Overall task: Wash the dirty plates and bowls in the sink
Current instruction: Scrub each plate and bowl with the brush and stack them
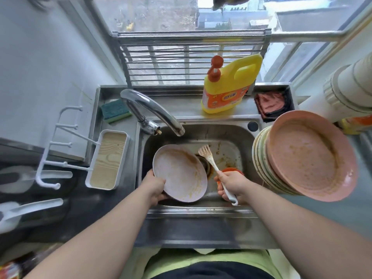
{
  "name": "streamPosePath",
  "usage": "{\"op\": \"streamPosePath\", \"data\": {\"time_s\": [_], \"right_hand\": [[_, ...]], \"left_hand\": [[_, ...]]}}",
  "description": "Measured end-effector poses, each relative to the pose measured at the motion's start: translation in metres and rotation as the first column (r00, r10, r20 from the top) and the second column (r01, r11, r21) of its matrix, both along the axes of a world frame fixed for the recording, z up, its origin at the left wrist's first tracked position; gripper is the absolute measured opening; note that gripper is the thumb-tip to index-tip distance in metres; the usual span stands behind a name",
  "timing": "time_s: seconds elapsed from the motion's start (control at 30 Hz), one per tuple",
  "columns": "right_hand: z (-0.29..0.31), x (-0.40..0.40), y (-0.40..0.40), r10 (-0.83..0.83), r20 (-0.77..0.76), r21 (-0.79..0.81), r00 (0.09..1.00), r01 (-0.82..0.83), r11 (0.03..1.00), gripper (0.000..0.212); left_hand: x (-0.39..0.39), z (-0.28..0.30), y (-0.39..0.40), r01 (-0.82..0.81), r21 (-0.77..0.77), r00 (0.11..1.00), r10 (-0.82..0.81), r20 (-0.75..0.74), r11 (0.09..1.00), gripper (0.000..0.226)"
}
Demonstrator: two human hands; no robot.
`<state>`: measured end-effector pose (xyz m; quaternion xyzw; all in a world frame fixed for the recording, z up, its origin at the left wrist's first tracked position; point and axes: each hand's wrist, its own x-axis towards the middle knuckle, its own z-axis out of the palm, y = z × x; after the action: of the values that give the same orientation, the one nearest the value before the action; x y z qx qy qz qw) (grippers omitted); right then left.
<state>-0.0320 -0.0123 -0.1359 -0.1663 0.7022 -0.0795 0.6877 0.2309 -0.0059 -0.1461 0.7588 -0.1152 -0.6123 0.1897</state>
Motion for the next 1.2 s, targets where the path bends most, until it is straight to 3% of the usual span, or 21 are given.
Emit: {"op": "streamPosePath", "data": {"time_s": [0.17, 0.27, 0.43, 0.5, 0.53, 0.6, 0.63, 0.7, 0.8, 0.9, 1.03, 1.13, 1.2], "right_hand": [[0.011, 0.009, -0.001, 0.028, 0.01, -0.034, 1.0, -0.028, 0.999, 0.037], [0.019, 0.014, -0.002, 0.047, 0.014, -0.031, 0.999, -0.047, 0.998, 0.035], [0.021, 0.015, 0.001, 0.097, 0.013, -0.087, 0.995, -0.095, 0.992, 0.029], [0.018, 0.012, 0.003, 0.216, -0.076, -0.141, 0.973, -0.225, 0.964, 0.021], [0.014, 0.009, 0.002, 0.309, -0.189, -0.163, 0.932, -0.34, 0.926, 0.017], [0.005, 0.002, -0.004, 0.439, -0.47, -0.138, 0.765, -0.555, 0.82, 0.019], [0.001, -0.001, -0.007, 0.453, -0.566, -0.106, 0.689, -0.606, 0.789, 0.02], [-0.006, -0.005, -0.015, 0.433, -0.64, -0.074, 0.635, -0.612, 0.788, 0.026], [-0.015, -0.009, -0.022, 0.403, -0.654, -0.06, 0.64, -0.575, 0.816, 0.04], [-0.014, -0.01, -0.016, 0.427, -0.672, -0.067, 0.606, -0.623, 0.779, 0.062], [-0.01, -0.004, 0.0, 0.407, -0.705, -0.172, 0.581, -0.696, 0.697, 0.06], [-0.009, -0.002, 0.01, 0.365, -0.674, -0.209, 0.642, -0.64, 0.74, 0.058], [-0.009, -0.001, 0.012, 0.344, -0.642, -0.217, 0.685, -0.594, 0.775, 0.057]], "left_hand": [[0.007, -0.009, -0.006, 0.337, 0.02, 0.903, -0.33, 0.275, 0.941, 0.049], [0.007, 0.01, -0.025, 0.376, -0.07, 0.868, -0.325, 0.376, 0.924, 0.051], [-0.005, 0.038, -0.072, 0.18, -0.178, 0.967, -0.141, 0.21, 0.968, 0.03], [-0.011, 0.04, -0.081, 0.137, -0.179, 0.98, -0.107, 0.168, 0.974, 0.024], [-0.013, 0.038, -0.081, 0.141, -0.178, 0.979, -0.111, 0.17, 0.974, 0.024], [-0.015, 0.025, -0.076, 0.176, -0.156, 0.972, -0.146, 0.186, 0.972, 0.029], [-0.015, 0.017, -0.07, 0.198, -0.132, 0.966, -0.171, 0.192, 0.971, 0.034], [-0.012, 0.001, -0.055, 0.216, -0.071, 0.958, -0.198, 0.206, 0.974, 0.046], [-0.01, -0.02, -0.034, 0.182, 0.025, 0.962, -0.183, 0.203, 0.983, 0.06], [-0.011, -0.037, -0.025, 0.136, 0.13, 0.981, -0.152, 0.121, 0.982, 0.077], [-0.006, -0.089, -0.027, 0.093, 0.155, 0.986, -0.113, 0.124, 0.983, 0.099], [-0.003, -0.122, -0.032, 0.013, 0.151, 0.982, -0.041, 0.183, 0.988, 0.092], [-0.009, -0.102, -0.038, -0.108, 0.162, 0.983, 0.081, 0.162, 0.981, 0.066]]}}
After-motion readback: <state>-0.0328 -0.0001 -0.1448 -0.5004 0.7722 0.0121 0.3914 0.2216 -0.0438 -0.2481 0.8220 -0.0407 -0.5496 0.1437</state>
